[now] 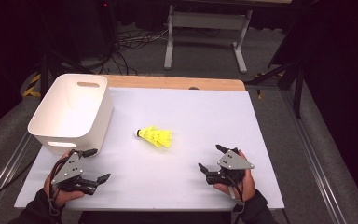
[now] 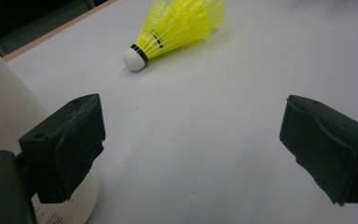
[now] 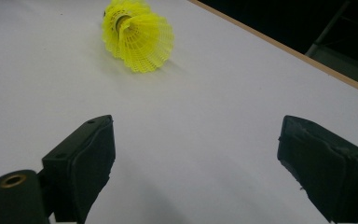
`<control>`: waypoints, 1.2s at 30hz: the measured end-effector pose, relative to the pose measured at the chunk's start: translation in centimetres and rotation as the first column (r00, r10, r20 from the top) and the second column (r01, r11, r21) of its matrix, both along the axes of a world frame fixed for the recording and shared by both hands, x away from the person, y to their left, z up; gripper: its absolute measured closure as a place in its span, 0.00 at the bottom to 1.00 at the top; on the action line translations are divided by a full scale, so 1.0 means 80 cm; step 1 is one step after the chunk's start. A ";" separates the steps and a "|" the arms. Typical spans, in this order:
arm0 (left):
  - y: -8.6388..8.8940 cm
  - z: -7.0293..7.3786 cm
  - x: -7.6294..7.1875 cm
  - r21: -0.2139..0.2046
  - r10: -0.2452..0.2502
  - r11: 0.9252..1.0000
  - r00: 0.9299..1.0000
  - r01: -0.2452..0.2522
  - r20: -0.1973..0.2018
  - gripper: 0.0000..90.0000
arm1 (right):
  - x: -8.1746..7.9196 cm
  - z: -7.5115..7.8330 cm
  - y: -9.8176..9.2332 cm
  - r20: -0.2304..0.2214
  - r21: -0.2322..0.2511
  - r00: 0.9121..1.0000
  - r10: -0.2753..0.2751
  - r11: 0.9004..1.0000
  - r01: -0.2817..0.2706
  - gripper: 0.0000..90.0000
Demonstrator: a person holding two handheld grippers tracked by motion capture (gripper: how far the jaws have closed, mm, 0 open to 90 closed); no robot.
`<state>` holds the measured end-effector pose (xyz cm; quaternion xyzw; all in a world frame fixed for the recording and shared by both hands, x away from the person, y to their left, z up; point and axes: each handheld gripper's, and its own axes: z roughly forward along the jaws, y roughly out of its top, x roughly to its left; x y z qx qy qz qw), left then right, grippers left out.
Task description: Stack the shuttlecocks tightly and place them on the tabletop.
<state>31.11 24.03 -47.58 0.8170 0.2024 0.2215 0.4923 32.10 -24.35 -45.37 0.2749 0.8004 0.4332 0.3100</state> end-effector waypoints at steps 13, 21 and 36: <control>-0.001 0.001 -0.001 0.008 -0.005 1.000 1.000 0.005 0.005 0.08 | 0.003 -0.003 0.013 -0.033 0.000 0.998 0.058 0.998 -0.058 0.13; 0.002 0.000 -0.001 0.011 -0.002 1.000 1.000 0.002 0.002 0.08 | 0.018 -0.003 0.035 -0.088 0.018 0.990 0.108 0.994 -0.106 0.18; 0.004 -0.001 -0.002 0.012 0.001 1.000 1.000 -0.001 0.000 0.08 | 0.061 -0.005 0.109 -0.198 -0.029 0.957 0.210 0.975 -0.220 0.23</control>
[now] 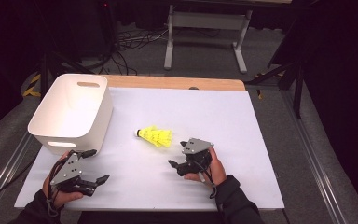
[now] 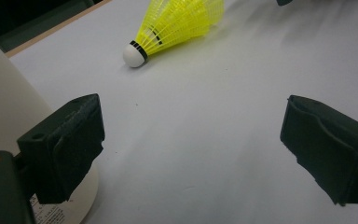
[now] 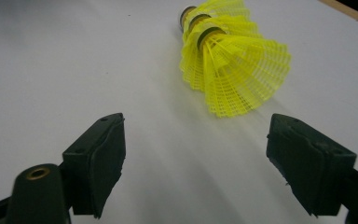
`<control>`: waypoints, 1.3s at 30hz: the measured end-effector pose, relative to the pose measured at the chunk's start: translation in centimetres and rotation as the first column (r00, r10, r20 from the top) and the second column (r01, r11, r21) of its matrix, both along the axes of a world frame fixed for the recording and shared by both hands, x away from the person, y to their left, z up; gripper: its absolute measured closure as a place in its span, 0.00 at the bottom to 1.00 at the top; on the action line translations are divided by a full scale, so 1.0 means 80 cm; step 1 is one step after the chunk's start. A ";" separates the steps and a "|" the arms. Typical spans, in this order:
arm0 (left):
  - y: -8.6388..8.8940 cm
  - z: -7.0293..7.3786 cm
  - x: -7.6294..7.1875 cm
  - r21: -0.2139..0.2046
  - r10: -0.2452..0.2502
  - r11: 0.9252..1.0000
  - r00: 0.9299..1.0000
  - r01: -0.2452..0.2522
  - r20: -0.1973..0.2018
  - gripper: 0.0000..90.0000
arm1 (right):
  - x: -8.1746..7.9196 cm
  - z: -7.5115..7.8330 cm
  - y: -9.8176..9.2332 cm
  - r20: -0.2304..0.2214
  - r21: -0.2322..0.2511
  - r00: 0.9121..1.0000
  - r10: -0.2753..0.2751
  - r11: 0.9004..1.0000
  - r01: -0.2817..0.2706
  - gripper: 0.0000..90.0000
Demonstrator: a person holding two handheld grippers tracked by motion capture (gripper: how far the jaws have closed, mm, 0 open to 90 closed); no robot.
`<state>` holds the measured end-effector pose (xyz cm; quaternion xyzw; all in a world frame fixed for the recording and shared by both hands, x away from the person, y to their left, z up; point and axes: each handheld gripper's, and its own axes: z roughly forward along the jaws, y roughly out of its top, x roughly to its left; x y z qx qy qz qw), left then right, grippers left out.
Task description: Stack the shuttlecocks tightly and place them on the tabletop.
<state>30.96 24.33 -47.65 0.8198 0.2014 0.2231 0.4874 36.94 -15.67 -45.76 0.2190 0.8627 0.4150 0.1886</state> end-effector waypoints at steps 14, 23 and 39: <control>0.000 0.001 -0.001 -0.008 0.001 1.000 1.000 -0.001 0.004 0.08 | 0.032 -0.011 0.070 -0.144 0.023 0.990 0.003 1.000 0.000 0.28; 0.000 0.001 -0.002 -0.008 -0.006 1.000 1.000 0.006 0.001 0.08 | 0.047 -0.012 0.087 -0.197 0.059 0.980 -0.026 0.998 0.039 0.33; 0.000 0.000 -0.001 -0.010 -0.012 1.000 1.000 0.012 -0.004 0.08 | 0.075 -0.015 0.103 -0.156 0.037 0.978 -0.142 0.988 0.150 0.51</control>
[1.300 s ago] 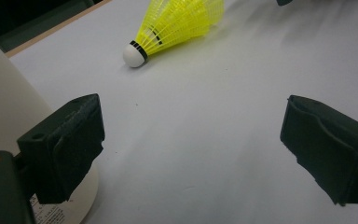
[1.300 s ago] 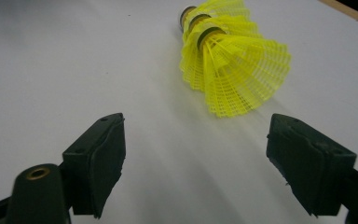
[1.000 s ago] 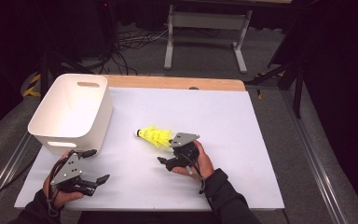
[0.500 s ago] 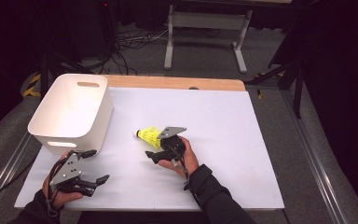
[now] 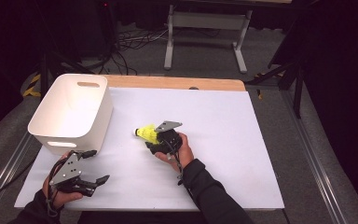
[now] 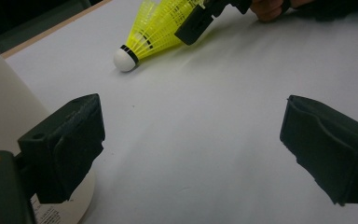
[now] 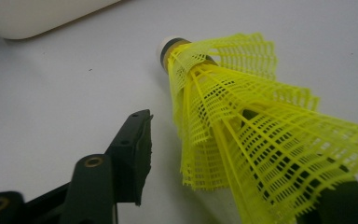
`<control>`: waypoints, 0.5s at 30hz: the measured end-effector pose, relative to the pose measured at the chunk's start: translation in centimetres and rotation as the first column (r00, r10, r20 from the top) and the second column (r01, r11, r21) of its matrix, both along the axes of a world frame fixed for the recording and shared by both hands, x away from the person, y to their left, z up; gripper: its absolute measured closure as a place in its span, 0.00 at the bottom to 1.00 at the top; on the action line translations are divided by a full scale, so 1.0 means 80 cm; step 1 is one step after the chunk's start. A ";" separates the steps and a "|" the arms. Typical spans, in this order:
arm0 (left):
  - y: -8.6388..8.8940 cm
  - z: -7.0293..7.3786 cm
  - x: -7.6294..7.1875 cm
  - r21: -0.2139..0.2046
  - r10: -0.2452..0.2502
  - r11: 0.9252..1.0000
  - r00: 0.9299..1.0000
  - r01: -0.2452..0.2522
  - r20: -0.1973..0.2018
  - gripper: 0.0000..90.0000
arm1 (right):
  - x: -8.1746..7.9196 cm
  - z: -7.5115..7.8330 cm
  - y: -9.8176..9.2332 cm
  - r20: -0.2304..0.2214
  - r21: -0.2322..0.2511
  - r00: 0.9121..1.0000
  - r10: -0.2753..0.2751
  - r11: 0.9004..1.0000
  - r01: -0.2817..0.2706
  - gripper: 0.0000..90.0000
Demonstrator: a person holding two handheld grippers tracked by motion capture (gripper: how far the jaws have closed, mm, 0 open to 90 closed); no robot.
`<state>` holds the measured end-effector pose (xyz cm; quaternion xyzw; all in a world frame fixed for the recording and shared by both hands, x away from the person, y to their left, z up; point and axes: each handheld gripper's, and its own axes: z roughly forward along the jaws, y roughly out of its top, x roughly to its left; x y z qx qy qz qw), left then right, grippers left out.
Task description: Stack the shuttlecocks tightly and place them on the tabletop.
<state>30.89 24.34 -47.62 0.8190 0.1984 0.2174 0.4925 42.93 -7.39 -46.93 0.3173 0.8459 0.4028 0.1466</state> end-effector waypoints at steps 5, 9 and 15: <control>-0.001 -0.001 0.000 0.006 -0.005 1.000 1.000 0.005 -0.004 0.08 | 0.011 0.003 0.000 0.014 0.011 0.999 -0.047 0.999 0.047 0.69; 0.000 -0.001 0.001 0.008 -0.007 1.000 1.000 0.007 -0.009 0.08 | 0.019 0.005 0.001 0.017 0.017 0.997 -0.071 0.997 0.071 0.85; -0.002 -0.002 0.001 0.010 -0.011 1.000 1.000 0.011 -0.011 0.08 | 0.023 0.005 0.005 0.033 0.000 0.997 -0.074 0.997 0.074 0.88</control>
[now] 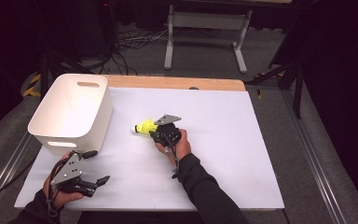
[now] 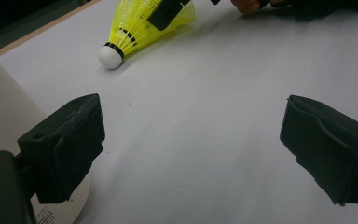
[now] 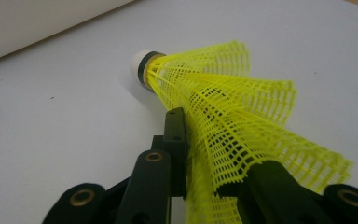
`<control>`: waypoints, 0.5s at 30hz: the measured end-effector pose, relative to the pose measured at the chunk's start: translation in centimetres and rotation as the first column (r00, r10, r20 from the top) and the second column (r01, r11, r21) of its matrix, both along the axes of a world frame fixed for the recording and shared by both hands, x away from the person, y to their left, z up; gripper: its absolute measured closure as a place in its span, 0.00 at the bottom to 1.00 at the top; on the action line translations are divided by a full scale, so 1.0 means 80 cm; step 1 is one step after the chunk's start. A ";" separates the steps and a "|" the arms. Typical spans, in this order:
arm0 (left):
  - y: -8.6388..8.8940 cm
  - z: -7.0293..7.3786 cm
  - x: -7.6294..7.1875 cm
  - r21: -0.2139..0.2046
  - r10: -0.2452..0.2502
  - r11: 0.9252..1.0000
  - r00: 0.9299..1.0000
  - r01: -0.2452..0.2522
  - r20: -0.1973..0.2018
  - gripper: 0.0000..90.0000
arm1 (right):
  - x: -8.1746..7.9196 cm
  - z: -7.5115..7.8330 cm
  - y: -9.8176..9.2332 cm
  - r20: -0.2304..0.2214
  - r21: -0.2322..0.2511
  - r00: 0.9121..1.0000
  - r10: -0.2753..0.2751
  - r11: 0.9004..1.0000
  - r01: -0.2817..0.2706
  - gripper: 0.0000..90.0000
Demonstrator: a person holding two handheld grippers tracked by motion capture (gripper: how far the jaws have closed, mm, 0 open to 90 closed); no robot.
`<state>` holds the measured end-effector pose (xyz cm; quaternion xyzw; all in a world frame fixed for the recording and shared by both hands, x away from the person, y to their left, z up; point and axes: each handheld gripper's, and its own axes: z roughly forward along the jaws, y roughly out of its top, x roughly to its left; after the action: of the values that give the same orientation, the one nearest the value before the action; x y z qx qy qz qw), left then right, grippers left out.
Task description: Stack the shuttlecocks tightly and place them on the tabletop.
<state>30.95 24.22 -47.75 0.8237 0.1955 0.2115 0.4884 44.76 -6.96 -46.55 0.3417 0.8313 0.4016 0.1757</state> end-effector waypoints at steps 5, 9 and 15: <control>-0.001 -0.001 0.000 0.005 -0.001 1.000 1.000 0.001 -0.002 0.08 | -0.001 0.002 0.001 0.013 -0.001 1.000 0.002 1.000 -0.002 0.91; -0.002 -0.001 0.000 0.007 0.000 1.000 1.000 0.000 -0.001 0.08 | -0.001 0.003 -0.001 0.012 0.013 1.000 0.006 1.000 -0.006 0.92; -0.002 -0.001 0.001 0.008 0.003 1.000 1.000 -0.003 -0.003 0.08 | -0.009 0.008 -0.003 0.020 0.014 0.999 0.038 0.999 -0.038 0.92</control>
<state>31.01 24.03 -47.82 0.8258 0.1963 0.2119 0.4844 44.06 -7.22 -45.91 0.3231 0.8328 0.4144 0.1738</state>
